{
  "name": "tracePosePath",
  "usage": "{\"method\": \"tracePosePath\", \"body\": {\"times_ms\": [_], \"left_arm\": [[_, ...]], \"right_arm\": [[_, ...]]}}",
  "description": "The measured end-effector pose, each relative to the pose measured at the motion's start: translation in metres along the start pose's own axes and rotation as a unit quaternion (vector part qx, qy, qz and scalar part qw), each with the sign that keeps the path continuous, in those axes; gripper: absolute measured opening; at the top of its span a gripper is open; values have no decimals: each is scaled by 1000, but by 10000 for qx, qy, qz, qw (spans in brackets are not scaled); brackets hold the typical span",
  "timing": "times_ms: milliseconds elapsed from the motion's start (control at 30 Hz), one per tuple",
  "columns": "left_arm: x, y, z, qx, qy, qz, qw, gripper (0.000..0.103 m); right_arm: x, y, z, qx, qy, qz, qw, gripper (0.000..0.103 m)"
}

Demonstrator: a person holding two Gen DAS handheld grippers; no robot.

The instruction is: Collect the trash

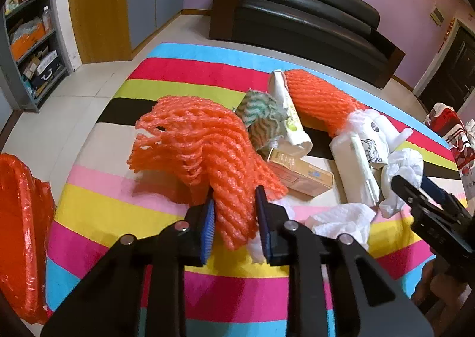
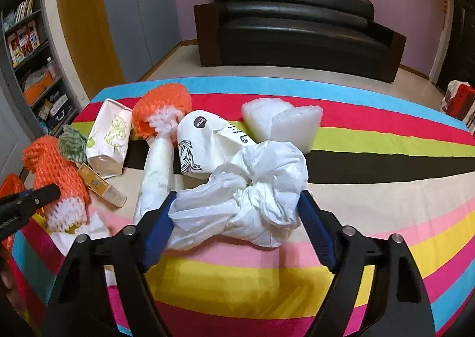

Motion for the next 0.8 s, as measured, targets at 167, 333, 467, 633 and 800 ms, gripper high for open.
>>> {"method": "tracePosePath", "body": {"times_ms": [167, 333, 467, 633, 800], "left_arm": [[-4, -3, 7, 39, -14, -76, 10000, 22], [-8, -6, 21, 131, -36, -178, 9997, 22], [-11, -8, 34, 222, -91, -201, 9995, 22], [-16, -12, 56, 339, -161, -256, 9990, 21], [-25, -17, 75, 451, -193, -289, 9984, 21]], "right_arm": [[-1, -4, 2, -49, -3, 26, 10000, 46], [-6, -11, 13, -23, -41, 78, 10000, 20], [-16, -18, 35, 117, -81, 109, 9998, 14], [-23, -20, 65, 310, -40, 136, 9994, 12], [-29, -24, 97, 499, 3, 112, 9987, 12]]}}
Point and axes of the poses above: each gripper's, at about its wrist camera, not at the fingertips, and z roughly against the way its jaws point, x to its right, y to its top, the point moved 4 cm from there along -z, roughly the way its jaws point, and after that the axes turned 12 degrees about y, right-handed, at the moved point
